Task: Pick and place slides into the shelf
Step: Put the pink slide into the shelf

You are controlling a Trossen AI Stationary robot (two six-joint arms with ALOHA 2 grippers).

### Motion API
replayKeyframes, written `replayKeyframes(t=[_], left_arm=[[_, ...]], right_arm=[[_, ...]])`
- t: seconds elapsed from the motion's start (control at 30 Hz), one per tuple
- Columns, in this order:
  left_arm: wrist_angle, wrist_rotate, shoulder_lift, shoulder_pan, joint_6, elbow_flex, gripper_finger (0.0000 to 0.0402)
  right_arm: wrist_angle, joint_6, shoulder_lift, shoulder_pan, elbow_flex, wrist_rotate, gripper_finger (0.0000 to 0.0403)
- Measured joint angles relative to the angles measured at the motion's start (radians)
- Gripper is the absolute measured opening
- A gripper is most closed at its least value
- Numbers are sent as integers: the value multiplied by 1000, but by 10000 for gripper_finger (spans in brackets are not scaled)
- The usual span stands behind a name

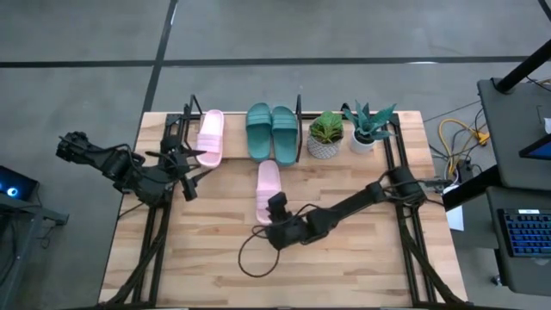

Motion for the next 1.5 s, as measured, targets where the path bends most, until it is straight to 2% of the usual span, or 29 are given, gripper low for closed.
replayKeyframes(t=[0.1, 0.27, 0.8, 0.9, 0.97, 1.5], left_arm=[[-2, 0, 1, 0, 0, -1, 254], [-4, 0, 13, 0, 0, -11, 254], [-4, 1, 51, 0, 1, -47, 254], [-4, 1, 44, 0, 1, -45, 254], [-4, 1, 37, 0, 1, -46, 254], [-5, 2, 42, 0, -21, -48, 254]], right_arm=[[-57, 24, 15, -11, 24, 0, 139], [-61, 1, 38, -20, 28, 47, 141], [-65, -29, 59, -37, 26, 105, 137], [-59, -13, 59, -38, 26, 182, 135], [-59, -14, 59, -37, 26, 216, 131], [-28, -9, 59, -85, 25, 233, 74]])
